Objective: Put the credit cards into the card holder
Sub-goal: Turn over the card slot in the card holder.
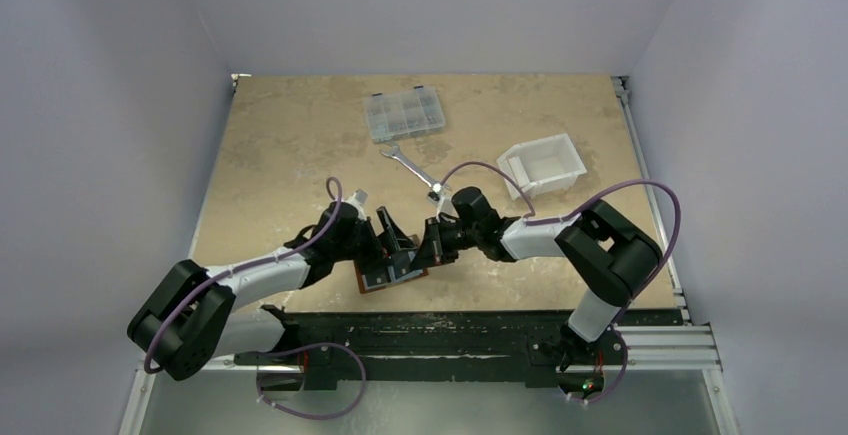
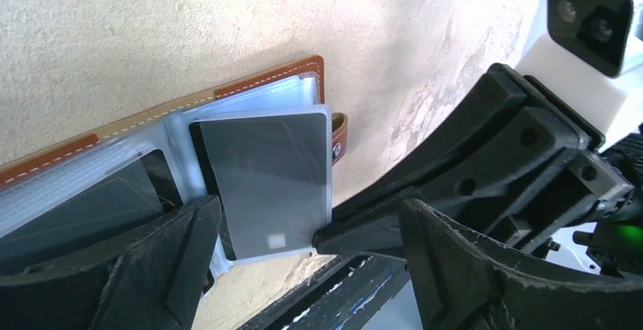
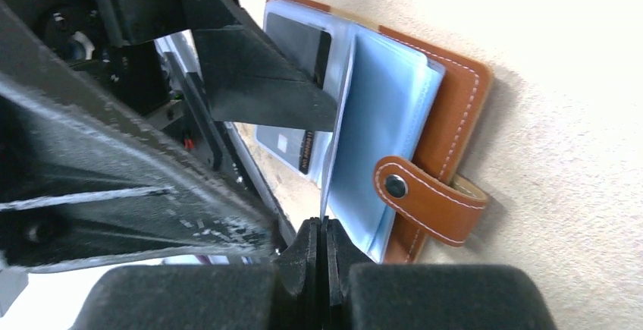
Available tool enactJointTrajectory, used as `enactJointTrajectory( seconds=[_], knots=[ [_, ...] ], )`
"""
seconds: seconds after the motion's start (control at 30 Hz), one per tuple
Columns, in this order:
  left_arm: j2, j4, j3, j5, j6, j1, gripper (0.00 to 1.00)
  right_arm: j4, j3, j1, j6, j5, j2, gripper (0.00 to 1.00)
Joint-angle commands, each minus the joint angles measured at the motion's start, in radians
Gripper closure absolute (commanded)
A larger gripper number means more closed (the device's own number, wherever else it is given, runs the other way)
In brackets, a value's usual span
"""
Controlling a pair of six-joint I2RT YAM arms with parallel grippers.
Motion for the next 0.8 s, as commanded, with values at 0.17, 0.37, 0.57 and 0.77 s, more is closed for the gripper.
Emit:
enactJointTrajectory(
  seconds=[0.17, 0.37, 0.57, 0.77],
  knots=[
    [-0.086, -0.031, 0.052, 0.039, 0.020, 0.022, 0.03, -0.034, -0.019, -0.050, -0.076, 0.076, -0.058, 1.00],
    [-0.148, -0.117, 0.081, 0.043, 0.058, 0.055, 0.02, -0.078, -0.019, -0.101, -0.117, 0.054, -0.086, 1.00],
    [-0.233, -0.319, 0.175, -0.030, 0.153, 0.086, 0.02, -0.276, 0.056, -0.122, -0.232, 0.125, -0.133, 1.00],
    [-0.287, -0.468, 0.269, -0.117, 0.234, 0.102, 0.02, -0.339, 0.133, -0.098, -0.248, 0.122, -0.139, 0.82]
  ],
)
